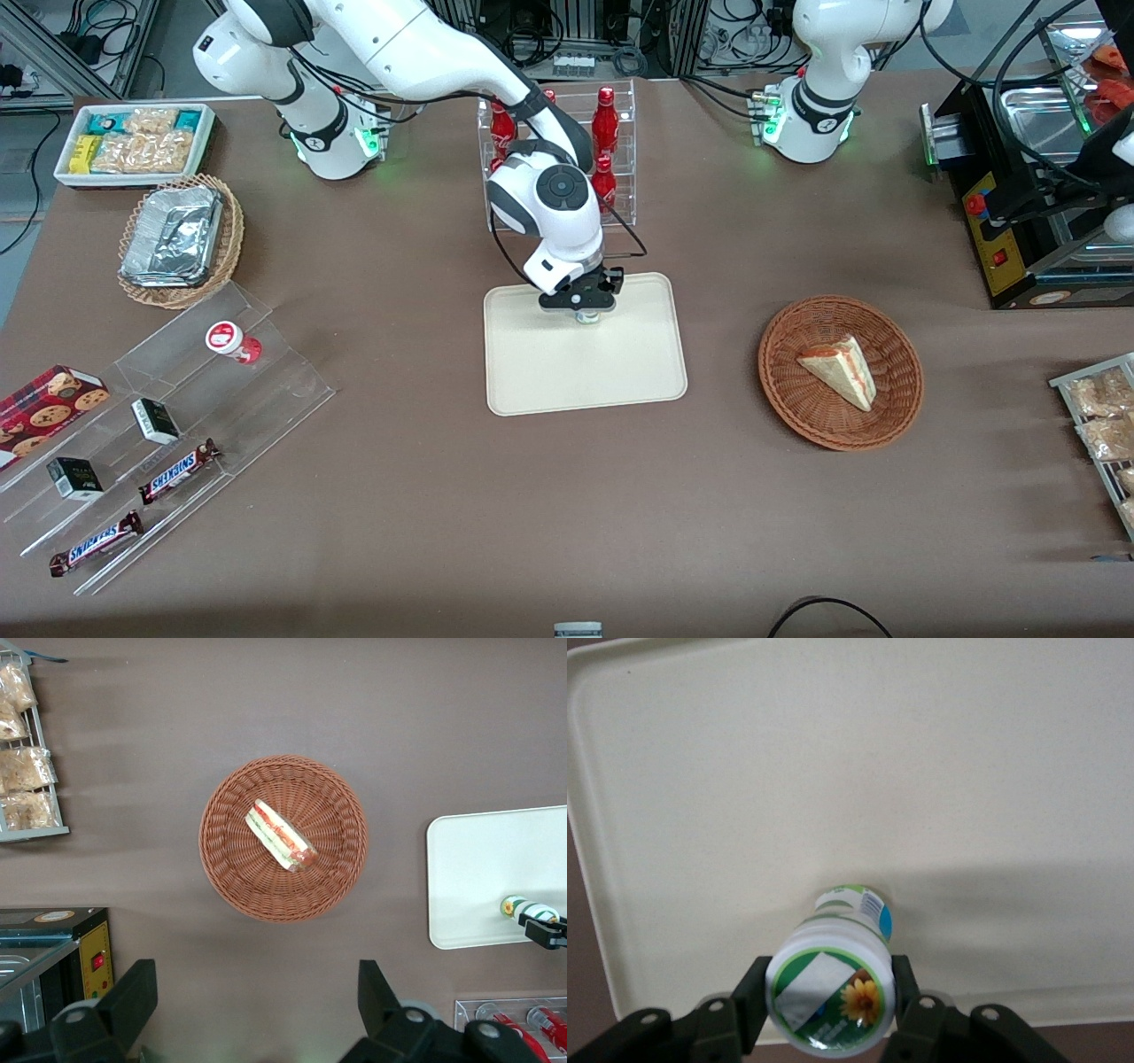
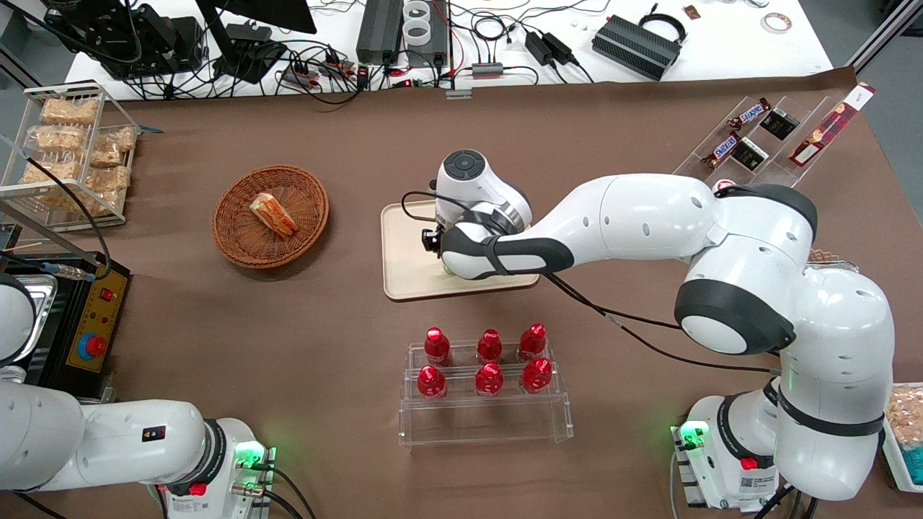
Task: Place green gum on tray
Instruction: 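Lower the gum tub onto the cream tray and open the right gripper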
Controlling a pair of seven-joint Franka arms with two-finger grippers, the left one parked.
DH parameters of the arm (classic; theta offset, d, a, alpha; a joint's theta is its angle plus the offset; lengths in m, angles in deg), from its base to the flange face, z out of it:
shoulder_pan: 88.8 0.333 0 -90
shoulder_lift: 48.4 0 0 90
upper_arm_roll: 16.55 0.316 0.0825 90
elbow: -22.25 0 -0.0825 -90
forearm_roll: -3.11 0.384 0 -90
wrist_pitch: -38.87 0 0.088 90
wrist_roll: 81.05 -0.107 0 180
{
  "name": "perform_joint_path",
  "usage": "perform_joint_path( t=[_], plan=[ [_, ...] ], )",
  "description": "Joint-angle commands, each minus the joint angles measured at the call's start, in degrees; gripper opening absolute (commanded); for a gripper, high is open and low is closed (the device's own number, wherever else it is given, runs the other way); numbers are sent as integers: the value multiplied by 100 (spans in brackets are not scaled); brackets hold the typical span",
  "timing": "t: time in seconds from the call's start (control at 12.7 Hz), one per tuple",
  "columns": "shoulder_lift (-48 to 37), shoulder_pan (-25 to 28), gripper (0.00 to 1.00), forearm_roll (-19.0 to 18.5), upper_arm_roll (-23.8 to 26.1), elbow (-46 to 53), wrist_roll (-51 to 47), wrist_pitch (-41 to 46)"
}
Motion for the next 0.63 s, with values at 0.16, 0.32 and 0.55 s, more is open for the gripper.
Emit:
perform_joint_path(
  t=[0.16,0.32,0.55],
  plan=[
    [285,-129,0,-96,18,301,270,-45],
    [295,-242,89,-78,27,310,287,-45],
    [207,-374,100,-17,45,310,691,-28]
  ],
)
